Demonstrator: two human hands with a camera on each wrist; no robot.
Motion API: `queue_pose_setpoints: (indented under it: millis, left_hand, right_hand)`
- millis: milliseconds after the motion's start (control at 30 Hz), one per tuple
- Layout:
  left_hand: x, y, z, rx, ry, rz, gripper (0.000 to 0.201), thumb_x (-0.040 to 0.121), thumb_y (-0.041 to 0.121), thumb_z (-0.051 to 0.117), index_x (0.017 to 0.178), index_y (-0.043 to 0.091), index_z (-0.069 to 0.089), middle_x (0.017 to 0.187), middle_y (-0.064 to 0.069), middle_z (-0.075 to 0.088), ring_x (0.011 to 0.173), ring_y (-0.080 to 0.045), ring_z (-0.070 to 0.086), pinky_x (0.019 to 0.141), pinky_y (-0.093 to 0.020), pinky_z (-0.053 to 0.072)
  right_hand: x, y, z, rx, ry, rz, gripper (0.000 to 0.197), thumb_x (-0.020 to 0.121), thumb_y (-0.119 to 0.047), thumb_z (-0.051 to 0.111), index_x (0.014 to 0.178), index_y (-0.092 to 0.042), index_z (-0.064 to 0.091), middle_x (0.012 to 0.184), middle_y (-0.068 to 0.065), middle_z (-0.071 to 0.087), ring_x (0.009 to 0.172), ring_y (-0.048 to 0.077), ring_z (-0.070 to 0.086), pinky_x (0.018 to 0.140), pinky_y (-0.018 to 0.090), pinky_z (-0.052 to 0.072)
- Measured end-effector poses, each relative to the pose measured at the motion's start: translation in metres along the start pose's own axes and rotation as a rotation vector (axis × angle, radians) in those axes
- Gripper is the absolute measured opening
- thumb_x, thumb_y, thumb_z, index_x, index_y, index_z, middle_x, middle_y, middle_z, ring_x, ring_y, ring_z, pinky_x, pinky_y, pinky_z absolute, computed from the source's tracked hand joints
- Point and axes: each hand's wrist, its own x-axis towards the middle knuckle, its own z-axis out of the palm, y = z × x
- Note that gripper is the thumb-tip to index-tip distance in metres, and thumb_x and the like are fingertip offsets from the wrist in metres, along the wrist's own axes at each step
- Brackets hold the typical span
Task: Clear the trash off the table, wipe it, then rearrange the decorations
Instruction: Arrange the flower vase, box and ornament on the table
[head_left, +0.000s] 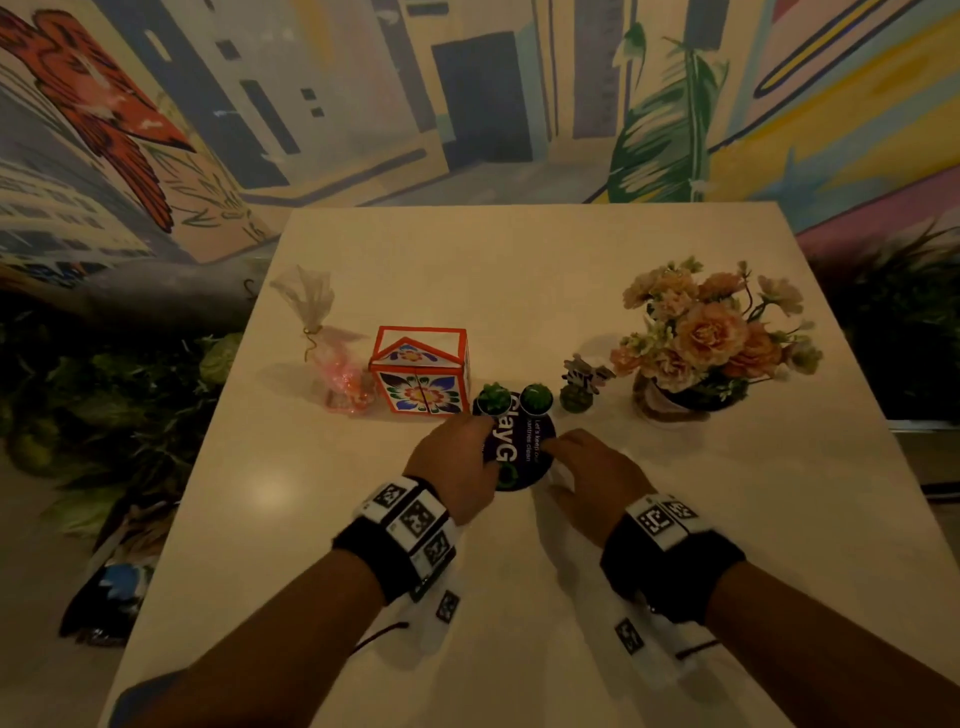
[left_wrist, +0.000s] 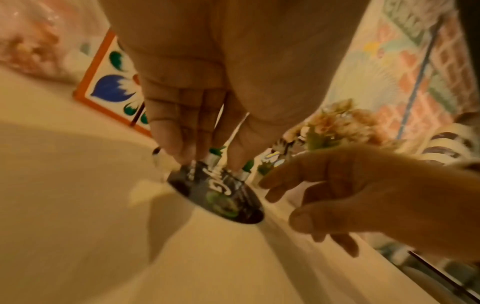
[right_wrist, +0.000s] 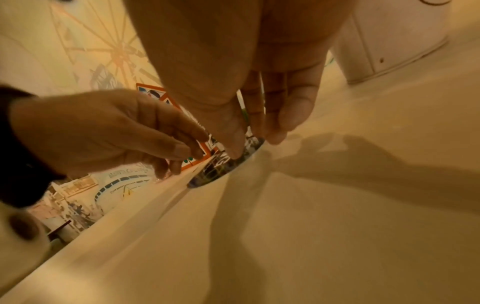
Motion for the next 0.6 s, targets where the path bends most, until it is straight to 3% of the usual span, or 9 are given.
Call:
queue_pose_setpoints:
  millis: [100, 200, 367, 467, 600]
  left_hand:
    - [0.013, 0.001, 0.011, -0.065, 0.108, -0.066, 0.043, 0.089, 0.024, 0.056, 0.131, 0.017, 0.047, 0.124, -0.007, 0.059, 0.114, -0.026, 0.055, 0.094, -0.033, 0.043]
    - [0.023, 0.007, 0.013, -0.022, 0.145, -0.08, 0.041, 0.092, 0.028, 0.051, 0.131, 0.017, 0.041, 0.119, -0.009, 0.061, 0.108, -0.028, 0.059, 0.088, -0.035, 0.047]
    - [0.036, 0.011, 0.012, 0.042, 0.194, -0.134, 0.03, 0.093, 0.033, 0.049, 0.117, 0.014, 0.043, 0.105, -0.009, 0.064, 0.095, -0.029, 0.062, 0.073, -0.034, 0.045]
    - [0.04, 0.012, 0.011, 0.071, 0.185, -0.153, 0.027, 0.093, 0.033, 0.05, 0.11, 0.013, 0.042, 0.099, -0.01, 0.063, 0.091, -0.03, 0.063, 0.068, -0.033, 0.042]
    - [0.049, 0.011, 0.013, 0.113, 0.156, -0.183, 0.023, 0.091, 0.029, 0.054, 0.105, 0.013, 0.045, 0.098, -0.01, 0.064, 0.091, -0.029, 0.063, 0.069, -0.034, 0.044]
  right_hand:
    - [0.01, -0.003, -0.006, 0.025, 0.058, 0.023, 0.051, 0.093, -0.019, 0.049, 0.141, -0.024, 0.032, 0.141, 0.003, 0.037, 0.124, 0.026, 0.047, 0.1, 0.035, 0.042]
    - [0.021, -0.01, -0.014, 0.026, 0.044, 0.033, 0.06, 0.095, -0.022, 0.047, 0.147, -0.026, 0.017, 0.146, 0.007, 0.034, 0.126, 0.031, 0.046, 0.101, 0.04, 0.043]
    - [0.04, -0.014, -0.019, -0.032, 0.024, 0.049, 0.069, 0.096, -0.022, 0.044, 0.149, -0.027, 0.0, 0.121, 0.015, 0.058, 0.1, 0.032, 0.06, 0.078, 0.037, 0.049]
    - [0.049, -0.014, -0.021, -0.049, 0.0, 0.068, 0.064, 0.096, -0.02, 0.04, 0.149, -0.022, 0.005, 0.116, 0.017, 0.058, 0.097, 0.032, 0.06, 0.076, 0.037, 0.048]
    - [0.058, -0.013, -0.022, -0.08, 0.015, 0.048, 0.045, 0.095, -0.022, 0.041, 0.138, -0.014, 0.028, 0.111, 0.018, 0.059, 0.095, 0.034, 0.06, 0.076, 0.04, 0.05]
